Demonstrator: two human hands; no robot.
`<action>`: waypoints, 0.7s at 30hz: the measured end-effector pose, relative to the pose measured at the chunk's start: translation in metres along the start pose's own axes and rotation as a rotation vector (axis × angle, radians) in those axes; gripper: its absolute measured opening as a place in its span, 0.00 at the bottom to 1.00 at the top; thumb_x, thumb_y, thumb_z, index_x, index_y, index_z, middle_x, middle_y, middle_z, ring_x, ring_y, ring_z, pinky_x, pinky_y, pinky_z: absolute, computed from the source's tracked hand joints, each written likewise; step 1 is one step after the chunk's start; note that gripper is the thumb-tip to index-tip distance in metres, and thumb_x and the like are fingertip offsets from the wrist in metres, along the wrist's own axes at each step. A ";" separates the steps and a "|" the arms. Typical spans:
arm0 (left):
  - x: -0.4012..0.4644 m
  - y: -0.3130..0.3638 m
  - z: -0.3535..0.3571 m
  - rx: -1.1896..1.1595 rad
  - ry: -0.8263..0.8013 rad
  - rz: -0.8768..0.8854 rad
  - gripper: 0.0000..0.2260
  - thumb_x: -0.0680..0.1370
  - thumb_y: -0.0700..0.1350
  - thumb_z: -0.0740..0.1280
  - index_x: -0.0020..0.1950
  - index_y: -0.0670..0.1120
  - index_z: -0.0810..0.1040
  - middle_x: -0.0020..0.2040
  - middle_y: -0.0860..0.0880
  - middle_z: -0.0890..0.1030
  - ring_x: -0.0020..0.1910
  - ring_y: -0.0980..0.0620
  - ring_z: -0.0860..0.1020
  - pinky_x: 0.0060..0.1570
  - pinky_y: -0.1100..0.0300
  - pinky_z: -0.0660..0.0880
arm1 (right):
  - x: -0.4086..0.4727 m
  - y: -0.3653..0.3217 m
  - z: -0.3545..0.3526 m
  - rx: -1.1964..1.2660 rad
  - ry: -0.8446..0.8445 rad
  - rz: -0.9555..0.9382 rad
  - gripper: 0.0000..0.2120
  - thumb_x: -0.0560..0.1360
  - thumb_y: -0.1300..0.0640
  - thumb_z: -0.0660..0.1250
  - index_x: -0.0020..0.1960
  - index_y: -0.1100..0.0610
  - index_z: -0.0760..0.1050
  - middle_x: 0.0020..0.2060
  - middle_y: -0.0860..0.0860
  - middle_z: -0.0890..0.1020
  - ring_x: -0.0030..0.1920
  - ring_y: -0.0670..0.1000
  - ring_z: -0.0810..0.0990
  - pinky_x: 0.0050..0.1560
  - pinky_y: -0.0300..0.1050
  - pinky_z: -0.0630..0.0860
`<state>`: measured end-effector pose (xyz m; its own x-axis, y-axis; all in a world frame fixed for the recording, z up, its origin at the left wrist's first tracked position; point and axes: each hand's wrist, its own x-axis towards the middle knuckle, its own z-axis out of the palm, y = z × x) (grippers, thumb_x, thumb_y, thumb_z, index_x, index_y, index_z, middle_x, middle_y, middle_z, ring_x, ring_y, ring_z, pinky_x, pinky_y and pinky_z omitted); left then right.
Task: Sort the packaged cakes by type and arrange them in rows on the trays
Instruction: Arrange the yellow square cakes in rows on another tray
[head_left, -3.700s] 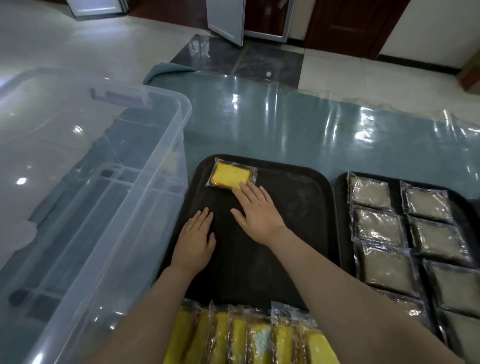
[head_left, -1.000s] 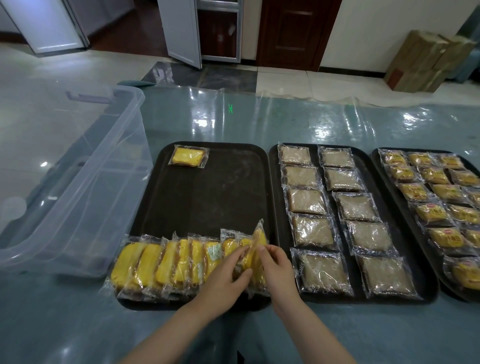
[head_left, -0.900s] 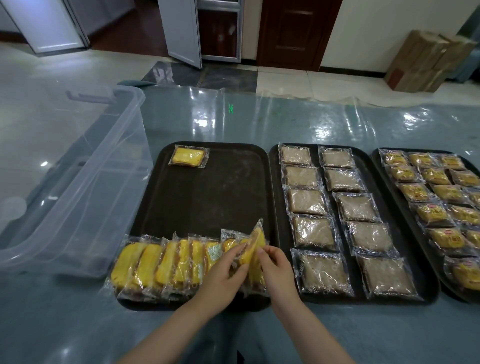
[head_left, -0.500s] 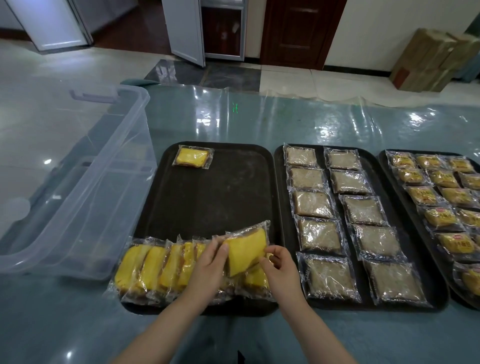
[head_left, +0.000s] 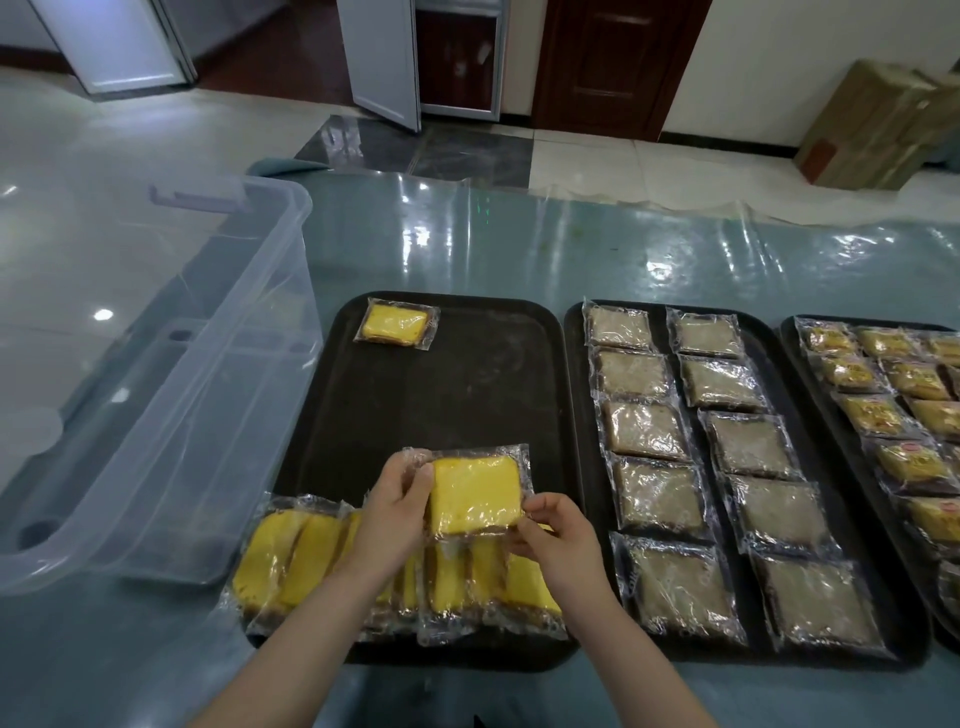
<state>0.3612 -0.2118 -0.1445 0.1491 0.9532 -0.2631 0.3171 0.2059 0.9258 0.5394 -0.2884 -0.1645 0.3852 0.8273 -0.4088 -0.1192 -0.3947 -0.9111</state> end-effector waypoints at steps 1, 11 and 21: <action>0.005 0.000 -0.002 0.014 -0.009 -0.006 0.06 0.83 0.51 0.60 0.58 0.55 0.74 0.51 0.47 0.79 0.51 0.49 0.78 0.46 0.61 0.74 | 0.004 -0.002 0.001 0.005 0.011 0.001 0.05 0.79 0.68 0.65 0.51 0.60 0.75 0.50 0.57 0.81 0.42 0.55 0.84 0.45 0.44 0.83; 0.053 0.004 -0.004 0.148 -0.196 -0.026 0.29 0.80 0.44 0.66 0.78 0.55 0.58 0.64 0.59 0.70 0.66 0.56 0.71 0.65 0.55 0.71 | 0.057 -0.021 0.008 -0.047 0.110 0.002 0.06 0.80 0.67 0.63 0.51 0.57 0.75 0.50 0.56 0.81 0.43 0.52 0.85 0.44 0.42 0.82; 0.092 -0.012 0.006 0.431 -0.280 0.074 0.25 0.81 0.45 0.64 0.78 0.52 0.62 0.73 0.53 0.67 0.73 0.53 0.64 0.70 0.58 0.63 | 0.087 -0.023 0.005 -0.685 -0.115 -0.113 0.20 0.80 0.59 0.65 0.72 0.54 0.70 0.64 0.48 0.75 0.62 0.45 0.75 0.58 0.34 0.73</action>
<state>0.3770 -0.1275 -0.1817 0.4120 0.8538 -0.3183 0.6442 -0.0259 0.7644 0.5714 -0.2049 -0.1792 0.2578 0.9002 -0.3510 0.5333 -0.4355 -0.7252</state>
